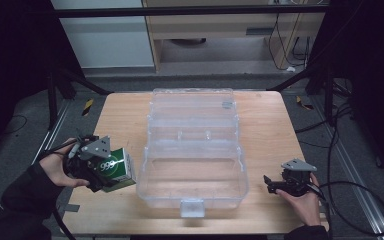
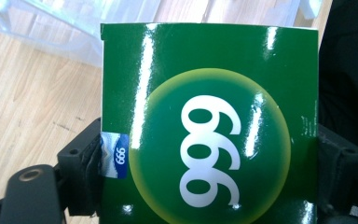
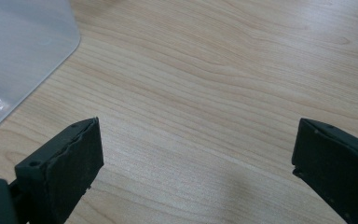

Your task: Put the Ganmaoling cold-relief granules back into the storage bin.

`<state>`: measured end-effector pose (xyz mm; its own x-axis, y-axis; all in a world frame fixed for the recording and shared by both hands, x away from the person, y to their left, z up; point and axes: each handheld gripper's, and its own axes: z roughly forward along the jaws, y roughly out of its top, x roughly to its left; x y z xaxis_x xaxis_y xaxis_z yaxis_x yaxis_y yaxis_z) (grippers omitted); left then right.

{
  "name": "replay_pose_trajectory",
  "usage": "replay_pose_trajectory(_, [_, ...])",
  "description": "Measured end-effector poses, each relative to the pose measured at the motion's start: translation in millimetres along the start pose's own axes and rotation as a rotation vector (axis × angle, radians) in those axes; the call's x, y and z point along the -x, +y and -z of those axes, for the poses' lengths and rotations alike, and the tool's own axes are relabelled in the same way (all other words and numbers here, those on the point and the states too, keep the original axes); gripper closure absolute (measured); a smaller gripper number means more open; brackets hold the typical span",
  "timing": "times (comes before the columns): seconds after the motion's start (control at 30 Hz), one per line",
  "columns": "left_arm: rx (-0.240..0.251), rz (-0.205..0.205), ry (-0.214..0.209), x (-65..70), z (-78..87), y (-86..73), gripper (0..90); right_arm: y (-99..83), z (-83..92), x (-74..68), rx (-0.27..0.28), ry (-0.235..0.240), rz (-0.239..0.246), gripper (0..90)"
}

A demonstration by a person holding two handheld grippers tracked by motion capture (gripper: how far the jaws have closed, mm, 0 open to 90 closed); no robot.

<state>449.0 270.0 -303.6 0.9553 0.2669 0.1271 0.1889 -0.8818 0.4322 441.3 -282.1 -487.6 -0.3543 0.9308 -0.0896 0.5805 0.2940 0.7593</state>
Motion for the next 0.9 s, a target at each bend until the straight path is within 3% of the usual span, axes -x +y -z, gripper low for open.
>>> replay_pose_trajectory(0.4, [0.015,-0.036,-0.013,1.4,-7.2,27.7,15.0,-0.2,0.7,0.1,0.006,-0.003,0.001,2.3])
replay_pose_trajectory(0.6, [0.006,-0.066,-0.026,1.9,-17.7,42.6,15.0,-0.8,1.1,0.5,0.007,-0.003,0.0,2.3])
replay_pose_trajectory(0.9, [0.0,-0.08,-0.051,4.0,-33.3,57.1,15.0,-1.0,1.4,0.8,0.007,-0.005,0.003,2.3])
